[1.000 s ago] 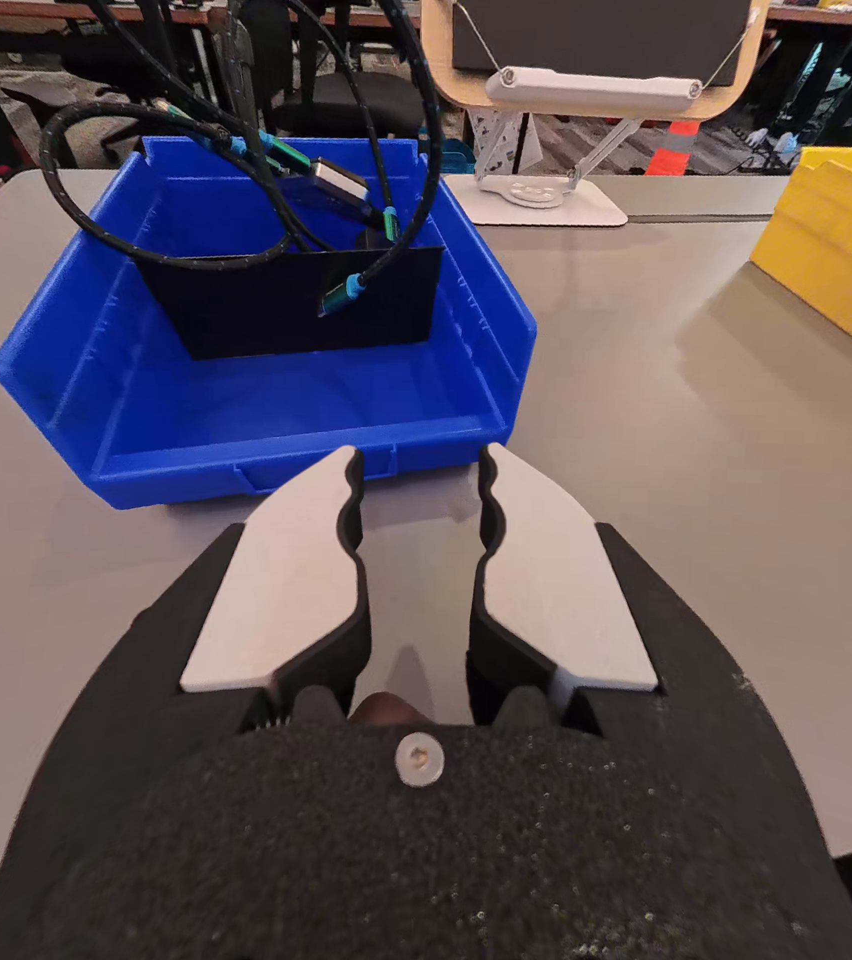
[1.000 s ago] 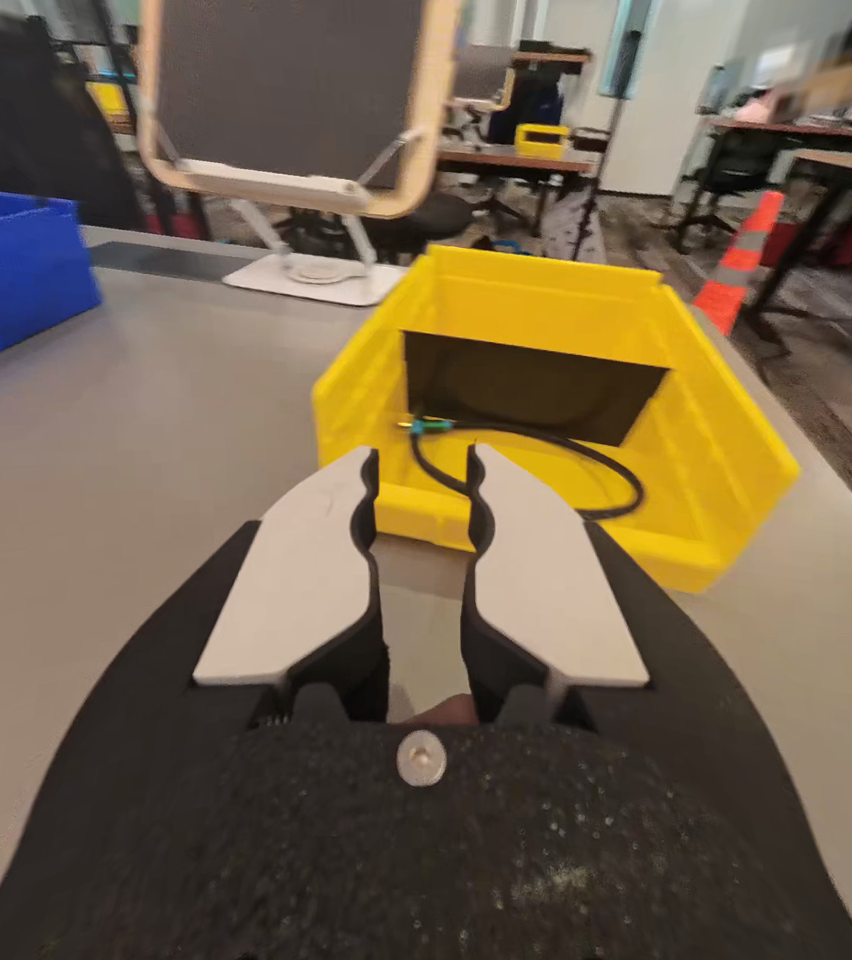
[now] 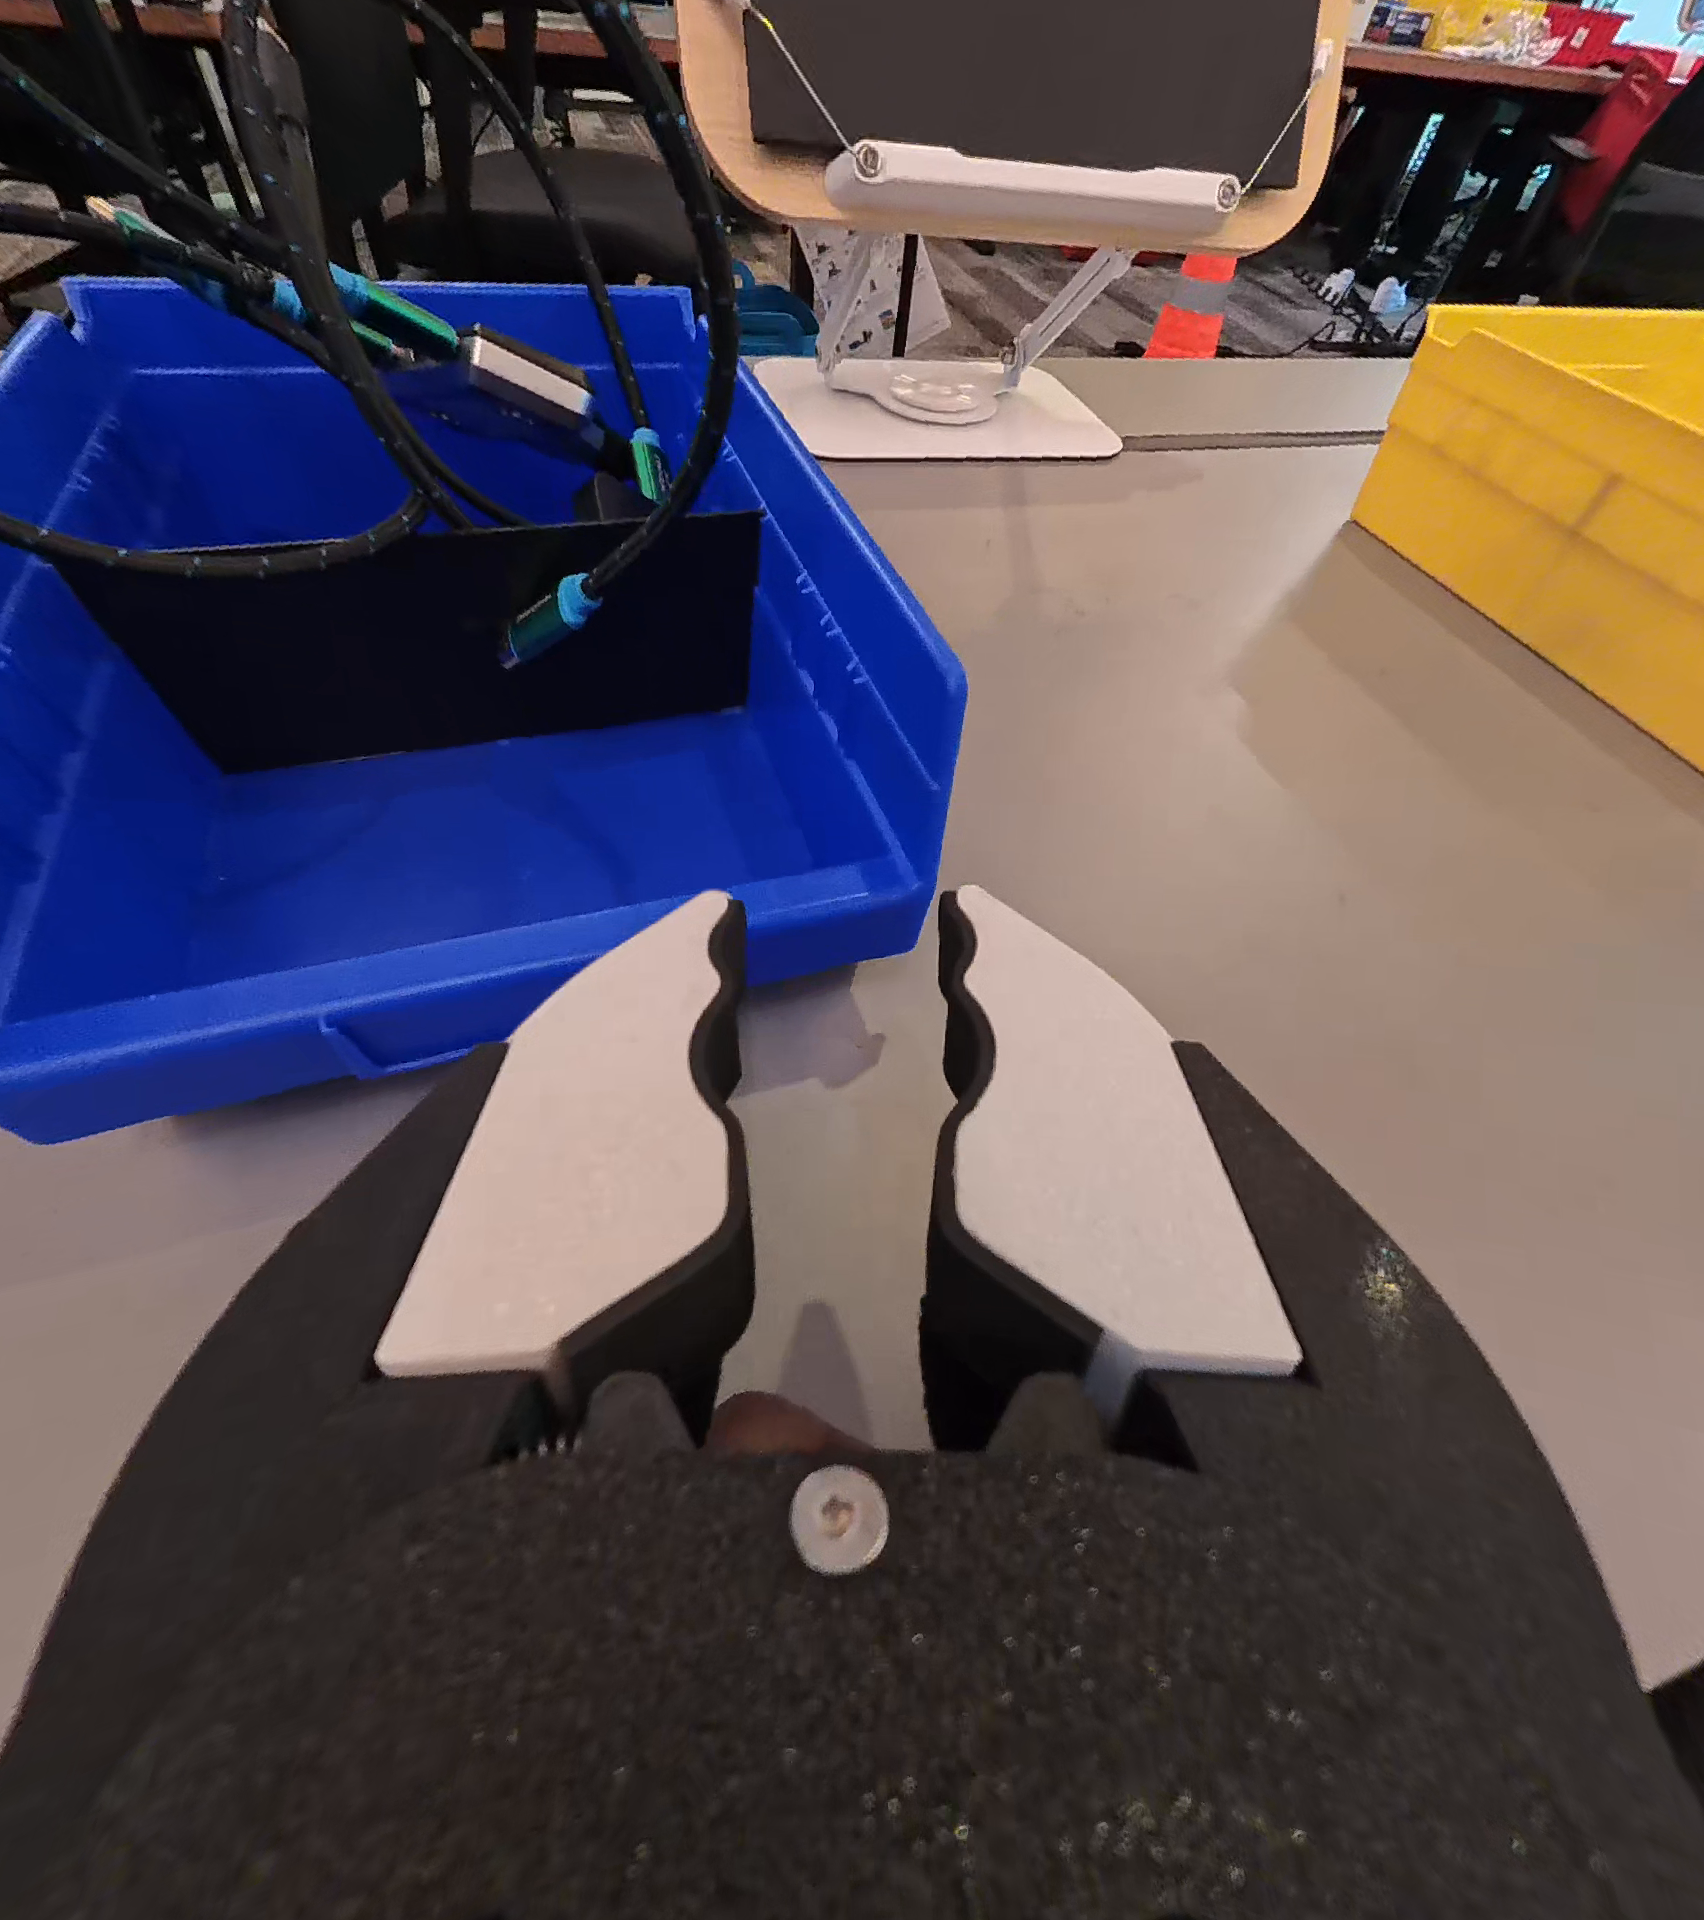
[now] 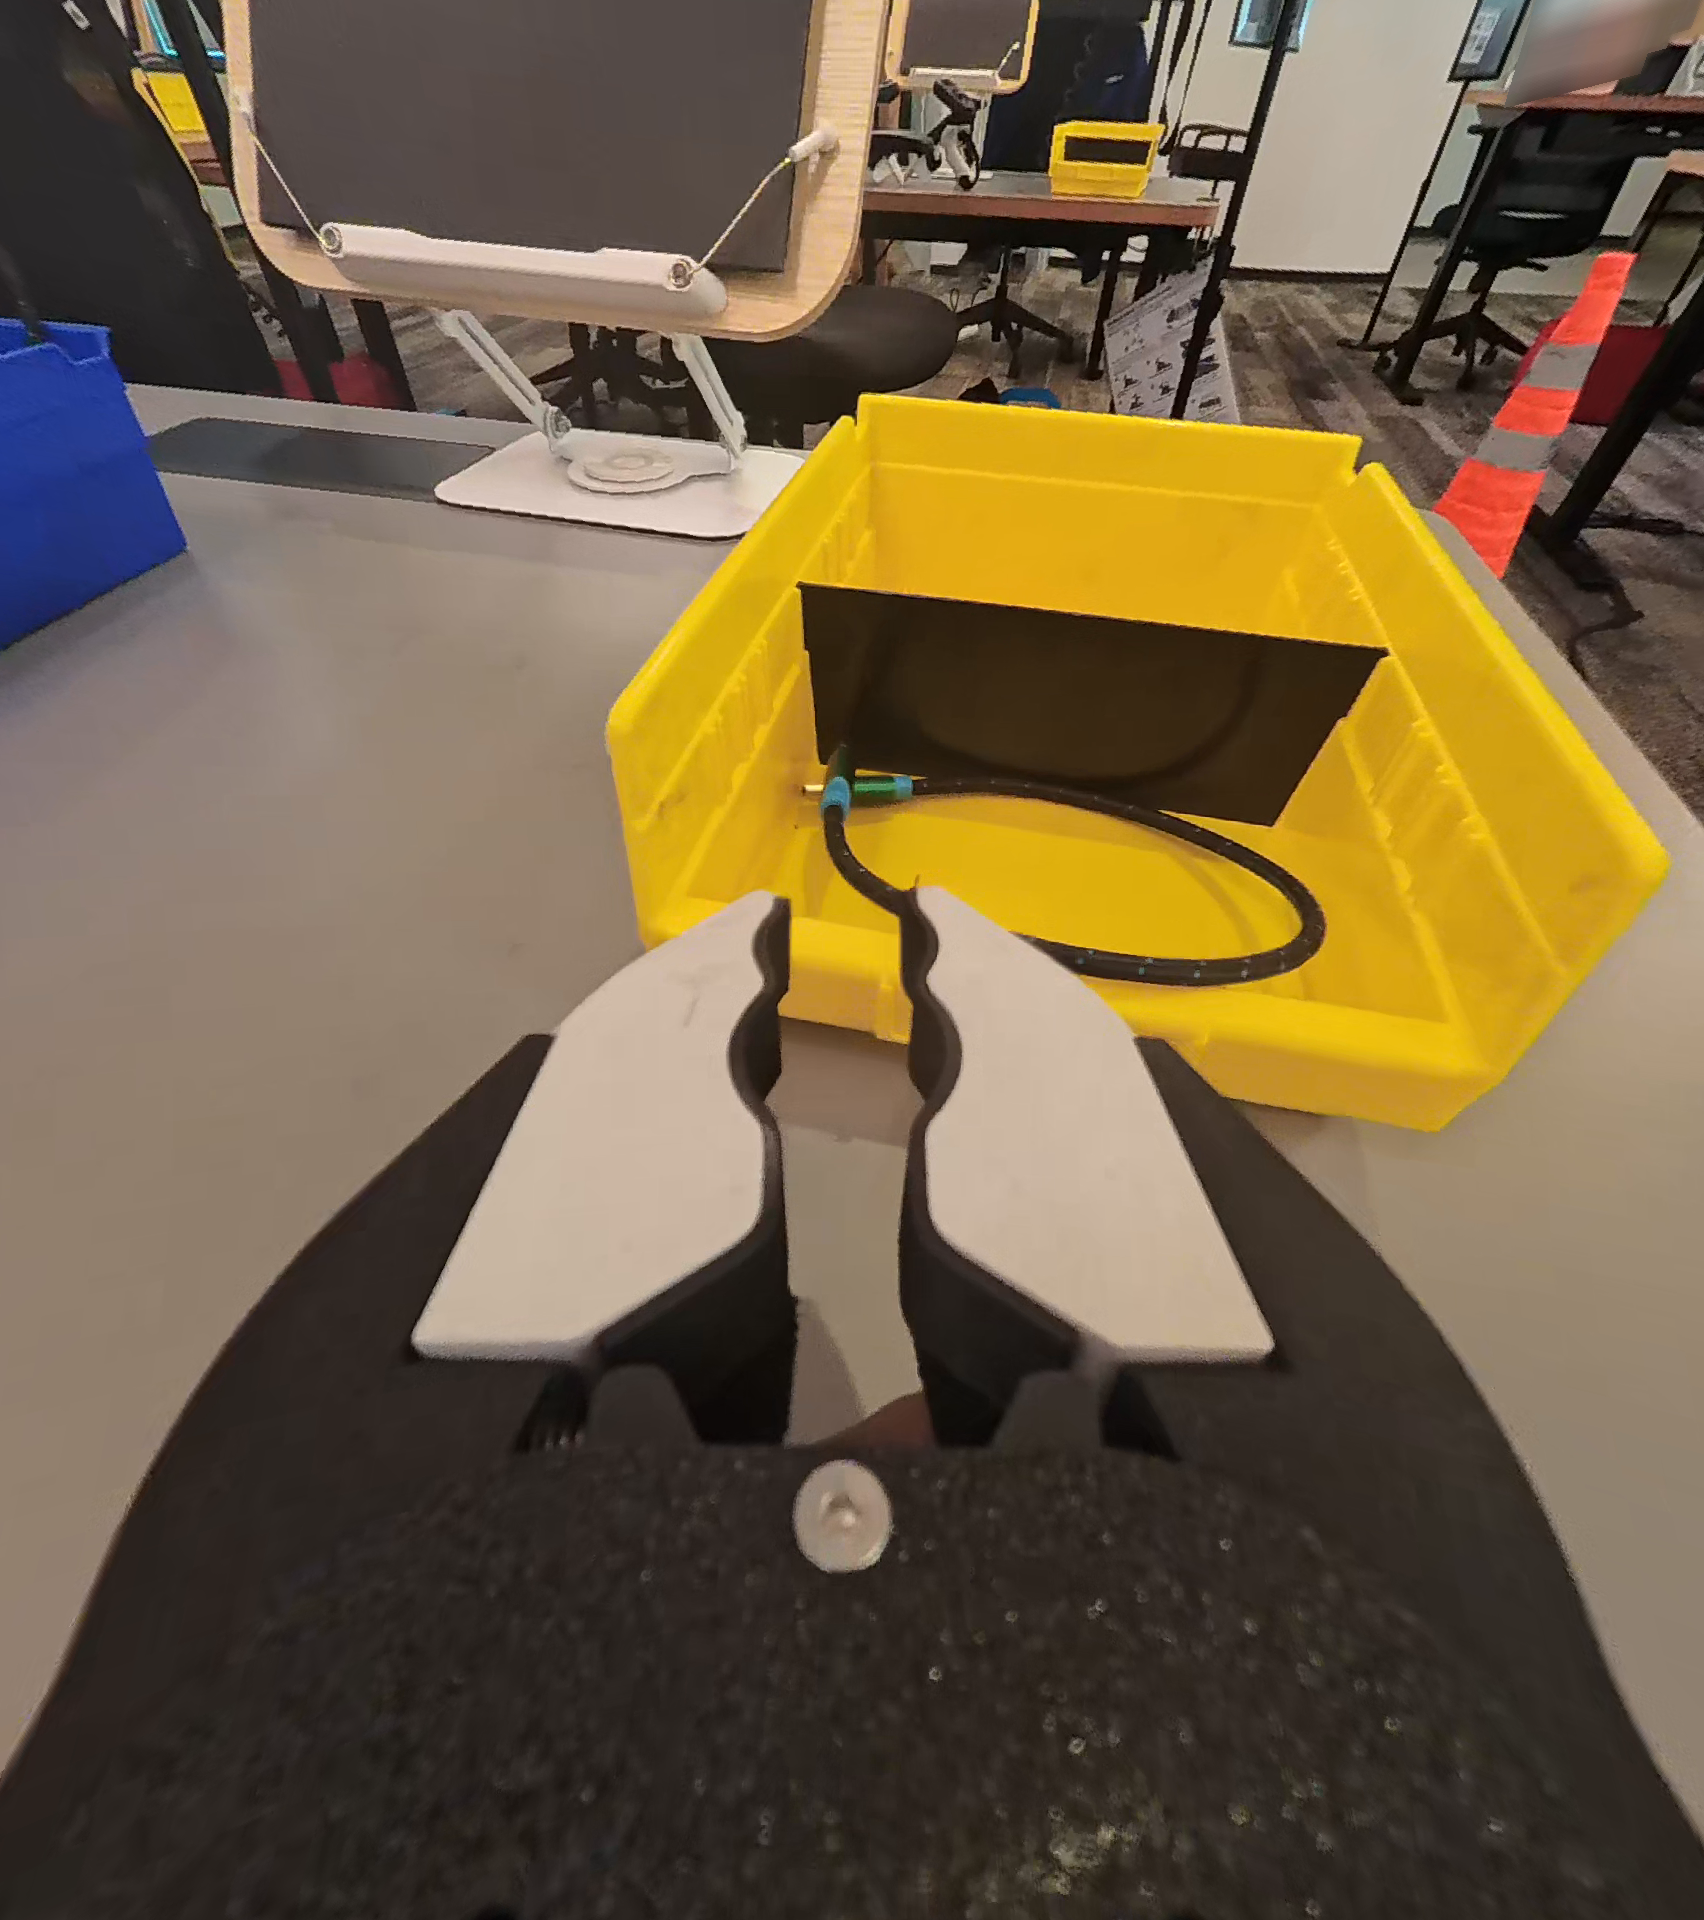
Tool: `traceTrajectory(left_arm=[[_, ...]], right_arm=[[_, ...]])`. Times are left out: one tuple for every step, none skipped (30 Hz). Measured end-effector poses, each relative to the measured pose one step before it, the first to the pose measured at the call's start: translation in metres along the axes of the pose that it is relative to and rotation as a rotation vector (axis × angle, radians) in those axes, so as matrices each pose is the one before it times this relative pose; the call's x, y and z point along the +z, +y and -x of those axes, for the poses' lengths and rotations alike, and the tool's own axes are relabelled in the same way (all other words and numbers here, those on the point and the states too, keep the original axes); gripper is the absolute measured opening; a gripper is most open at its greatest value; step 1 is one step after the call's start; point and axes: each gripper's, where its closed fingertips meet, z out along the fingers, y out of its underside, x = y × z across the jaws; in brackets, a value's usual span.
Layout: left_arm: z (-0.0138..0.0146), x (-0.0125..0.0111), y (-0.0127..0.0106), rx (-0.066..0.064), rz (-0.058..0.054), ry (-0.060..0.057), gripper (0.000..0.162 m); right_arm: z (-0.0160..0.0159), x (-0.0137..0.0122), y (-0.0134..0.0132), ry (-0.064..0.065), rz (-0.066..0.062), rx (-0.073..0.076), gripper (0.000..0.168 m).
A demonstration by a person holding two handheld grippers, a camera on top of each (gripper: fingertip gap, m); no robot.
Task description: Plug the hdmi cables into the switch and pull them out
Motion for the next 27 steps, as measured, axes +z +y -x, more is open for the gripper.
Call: traceTrajectory(left_arm=[[0.00089, 0.00146, 0.00211, -0.0051, 0.0117, -0.0018, 0.035], [0.00126, 0.00121, 0.00276, -0.0045, 0.0168, -0.0015, 0.037], [0.00047, 0.00097, 0.00273, -0.0046, 0.0171, 0.0051, 0.038], [-0.00042, 0.00083, 0.00232, -0.0042, 0.0151, 0.0128, 0.039], [-0.00039, 0.00041, 0.00135, -0.0033, 0.0105, 0.0120, 0.040], [-0.00055, -0.00048, -0.00037, -0.0021, 0.0025, 0.0129, 0.041], [-0.00244, -0.00137, -0.00224, 0.0003, -0.0051, 0.0249, 0.041], [-0.00260, -0.00190, -0.00390, 0.0041, -0.0090, 0.0255, 0.041], [-0.00025, -0.00219, -0.00470, 0.0081, -0.0070, 0.0108, 0.041], [-0.00017, -0.00209, -0.00499, 0.0103, 0.0002, 0.0117, 0.041], [-0.00086, -0.00198, -0.00553, 0.0079, 0.0070, 0.0217, 0.042], [-0.00083, -0.00224, -0.00711, 0.0045, 0.0061, 0.0234, 0.043], [-0.00085, -0.00281, -0.00919, 0.0109, 0.0009, 0.0229, 0.045], [-0.00017, -0.00302, -0.01087, 0.0284, 0.0007, 0.0163, 0.045], [0.00304, -0.00309, -0.01281, 0.0464, 0.0012, -0.0050, 0.046], [0.00637, -0.00263, -0.01470, 0.0588, 0.0017, -0.0230, 0.045], [0.00755, -0.00172, -0.01568, 0.0659, 0.0069, -0.0229, 0.045], [0.00845, -0.00048, -0.01565, 0.0685, 0.0125, -0.0210, 0.045], [0.01036, 0.00063, -0.01467, 0.0680, 0.0166, -0.0280, 0.046], [0.01225, 0.00146, -0.01277, 0.0681, 0.0202, -0.0364, 0.046], [0.01306, 0.00212, -0.01034, 0.0650, 0.0205, -0.0401, 0.046], [0.01275, 0.00261, -0.00754, 0.0500, 0.0176, -0.0349, 0.046], [0.01144, 0.00351, -0.00461, 0.0262, 0.0159, -0.0206, 0.046], [0.01052, 0.00427, -0.00198, 0.0019, 0.0154, -0.0092, 0.046], [0.01021, 0.00488, 0.00012, -0.0148, 0.0150, -0.0047, 0.046], [0.00951, 0.00553, 0.00223, -0.0195, 0.0156, 0.0012, 0.046], [0.00821, 0.00637, 0.00466, -0.0158, 0.0209, 0.0097, 0.049]], right_arm=[[0.00207, 0.00066, 0.00020, -0.0112, 0.0025, 0.0103, 0.019], [0.00249, 0.00097, 0.00120, -0.0135, 0.0086, 0.0101, 0.019], [0.00267, 0.00114, 0.00106, -0.0137, 0.0059, 0.0071, 0.019], [0.00205, 0.00100, 0.00049, -0.0070, 0.0021, 0.0034, 0.020], [0.00172, 0.00083, -0.00005, -0.0028, -0.0006, -0.0012, 0.020], [0.00204, 0.00054, -0.00078, -0.0052, -0.0033, -0.0063, 0.020], [0.00256, 0.00073, -0.00046, -0.0090, -0.0017, -0.0105, 0.020], [0.00229, 0.00088, 0.00025, -0.0063, 0.0014, -0.0141, 0.020], [0.00149, 0.00090, 0.00043, -0.0002, 0.0016, -0.0169, 0.021], [0.00154, 0.00068, -0.00020, 0.0007, -0.0013, -0.0194, 0.021], [0.00243, 0.00057, -0.00075, -0.0044, -0.0040, -0.0228, 0.021], [0.00161, 0.00064, -0.00040, 0.0022, -0.0017, -0.0241, 0.021], [0.00073, 0.00101, 0.00031, 0.0085, 0.0018, -0.0233, 0.021], [0.00136, 0.00159, 0.00062, 0.0017, 0.0005, -0.0217, 0.021], [0.00165, 0.00198, 0.00162, -0.0041, 0.0074, -0.0175, 0.021], [0.00128, 0.00193, 0.00251, -0.0039, 0.0163, -0.0077, 0.021], [0.00027, 0.00139, 0.00136, -0.0009, 0.0113, 0.0048, 0.022], [0.00083, 0.00051, -0.00001, -0.0082, 0.0001, 0.0098, 0.022], [0.00055, -0.00013, -0.00096, -0.0076, -0.0059, 0.0122, 0.022], [-0.00003, -0.00041, -0.00084, -0.0049, -0.0048, 0.0122, 0.022], [0.00002, -0.00051, -0.00088, -0.0050, -0.0041, 0.0113, 0.022], [0.00019, -0.00059, -0.00081, -0.0054, -0.0043, 0.0101, 0.022], [-0.00009, -0.00058, -0.00044, -0.0026, -0.0025, 0.0094, 0.022], [-0.00019, -0.00056, -0.00023, -0.0019, -0.0013, 0.0077, 0.022], [-0.00020, -0.00059, 0.00006, -0.0011, -0.0005, 0.0058, 0.022], [-0.00002, -0.00044, 0.00015, -0.0013, 0.0000, 0.0035, 0.022], [0.00011, -0.00015, 0.00063, -0.0019, 0.0024, 0.0021, 0.022]])
